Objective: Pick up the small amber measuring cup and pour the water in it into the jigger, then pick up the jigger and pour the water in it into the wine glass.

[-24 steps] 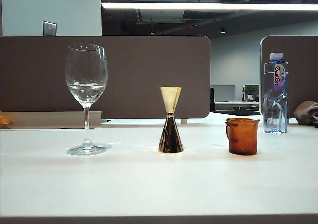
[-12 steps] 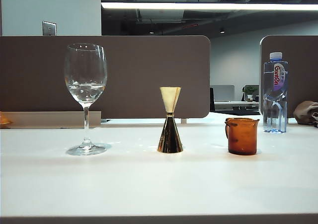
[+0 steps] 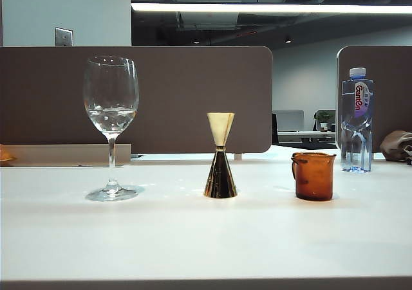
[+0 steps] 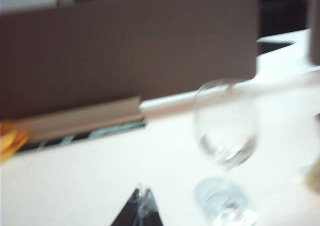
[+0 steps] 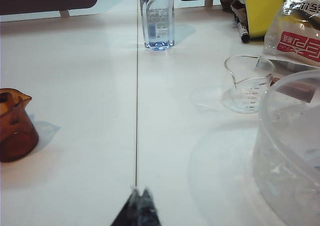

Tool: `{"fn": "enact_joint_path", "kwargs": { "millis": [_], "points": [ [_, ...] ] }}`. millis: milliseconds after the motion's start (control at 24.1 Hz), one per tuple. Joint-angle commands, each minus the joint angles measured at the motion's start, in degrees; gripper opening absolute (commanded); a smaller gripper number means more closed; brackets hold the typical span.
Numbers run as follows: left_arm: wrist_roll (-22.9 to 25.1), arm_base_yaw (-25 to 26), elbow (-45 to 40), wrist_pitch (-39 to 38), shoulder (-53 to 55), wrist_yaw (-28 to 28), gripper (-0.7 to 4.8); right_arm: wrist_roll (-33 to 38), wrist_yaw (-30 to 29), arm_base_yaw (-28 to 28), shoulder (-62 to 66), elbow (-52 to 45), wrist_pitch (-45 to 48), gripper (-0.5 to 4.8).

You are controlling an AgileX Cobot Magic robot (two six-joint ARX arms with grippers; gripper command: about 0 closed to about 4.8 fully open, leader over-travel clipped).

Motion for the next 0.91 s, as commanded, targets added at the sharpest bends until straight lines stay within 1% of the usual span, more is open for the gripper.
{"fn": "enact_joint_path", "kwargs": {
  "millis": [41,124,207,498,581,664,788,913],
  "points": [
    [-2.40,-0.02,-5.27,2.99,-2.12,-4.22,-0.02,-0.26,-0.09,-0.09,-0.02,-0.42,0.11,-0.01],
    [-3.96,0.00,-8.26,4.04,-2.99,-4.22,-0.02,-0.24,-0.09,-0.07,-0.02,-0.42,0.11,-0.01],
    [-6.47,0.26,-11.41,4.04,-3.37,-3.65,-0.02,-0.24,-0.13,-0.07,-0.02,-0.42,0.11,-0.01],
    [-7.37,0.33,-11.76,-4.70,-3.37,-3.61,-0.02,-0.24,-0.11,-0.09,-0.02,-0.42,0.11,-0.01],
    [-7.21,0.94,-11.74,-4.94,-3.37,-1.46,-0.02,-0.24,-0.09,-0.07,-0.02,-0.42,0.11,-0.01],
    [-7.30,2.80,-11.74,-5.11,-3.37,1.11,-0.02,-0.24,-0.11,-0.09,-0.02,-0.42,0.11,-0.01],
    [-7.43,7.52,-11.74,-5.86,-3.37,5.95,-0.02,-0.24,-0.11,-0.07,-0.02,-0.42,0.11,-0.01],
    [-7.48,12.17,-11.74,-5.86,-3.37,6.45,-0.02,-0.24,-0.11,-0.07,-0.02,-0.42,0.11,-0.01]
  ]
}}
